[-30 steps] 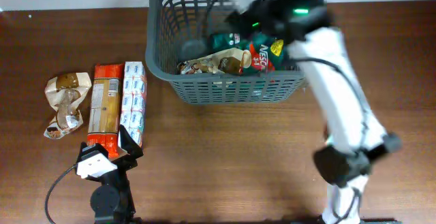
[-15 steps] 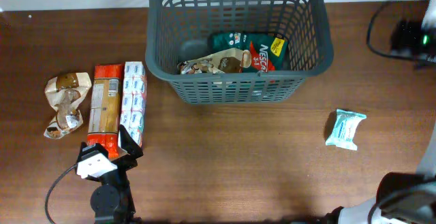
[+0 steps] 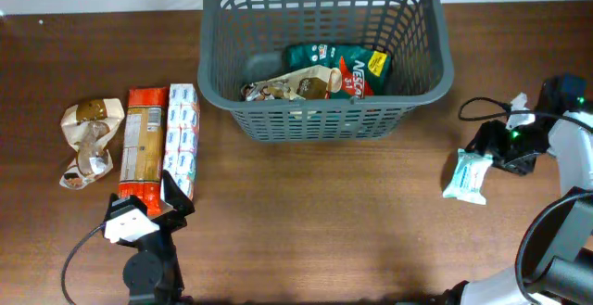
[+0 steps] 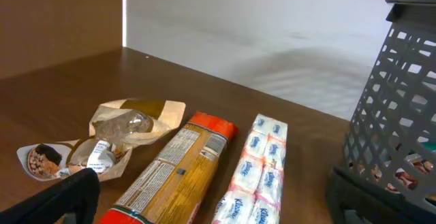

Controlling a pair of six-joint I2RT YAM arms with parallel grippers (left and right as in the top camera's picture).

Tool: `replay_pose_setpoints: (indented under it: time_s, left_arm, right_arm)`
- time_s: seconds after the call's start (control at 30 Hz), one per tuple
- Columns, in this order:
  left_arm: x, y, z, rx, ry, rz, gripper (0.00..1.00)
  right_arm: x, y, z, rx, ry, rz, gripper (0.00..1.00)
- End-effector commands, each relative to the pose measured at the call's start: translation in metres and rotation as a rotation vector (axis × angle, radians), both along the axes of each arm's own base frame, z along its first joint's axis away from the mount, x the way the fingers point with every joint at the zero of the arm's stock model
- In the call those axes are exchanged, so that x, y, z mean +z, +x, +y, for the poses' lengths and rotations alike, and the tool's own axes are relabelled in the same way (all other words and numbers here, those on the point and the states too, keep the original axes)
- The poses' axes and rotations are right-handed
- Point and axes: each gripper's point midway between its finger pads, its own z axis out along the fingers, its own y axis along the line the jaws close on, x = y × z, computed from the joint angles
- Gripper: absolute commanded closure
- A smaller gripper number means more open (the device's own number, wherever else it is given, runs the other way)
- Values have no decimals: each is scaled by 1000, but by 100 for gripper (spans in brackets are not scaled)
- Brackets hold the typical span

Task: Pack container
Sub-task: 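Grasp the mint-green wipes packet with the right gripper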

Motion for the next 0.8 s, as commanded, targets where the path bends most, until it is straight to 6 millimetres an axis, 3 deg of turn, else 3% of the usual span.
replay_pose_setpoints:
  time_s: [0.0,0.17,0.27,0.5,0.53,0.6,0.63,0.67,0.77]
  left_arm:
    - [-1,0,1,6,-4,-6,1]
    - [-1,0,1,6,-4,-6,1]
    - [-1,0,1,6,-4,-6,1]
    - [-1,0,1,6,-4,-6,1]
    - [-1,0,1,6,-4,-6,1]
    - [-1,0,1,6,-4,-6,1]
    - [-1,0,1,6,-4,-6,1]
    - [-1,0,1,6,-4,-6,1]
    - [-1,0,1,6,-4,-6,1]
  right_arm:
    - [-14,-12,-13,-48,-92,45,33]
    - [-26,-13,-14,-49,-105,39,33]
    - [-40,-18,-13,-50,-112,39,28]
    - [-73,-33,-6,-92,-104,49,30]
    - [-76,-34,-4,-105,-99,49,36]
    - [-77,-33,-3,-118,-89,42,58]
    - [-75,-27,2,-114,-58,16,91]
    - [-72,-24,4,-113,-41,2,96]
    - [-59,-8,6,-108,-6,-55,96]
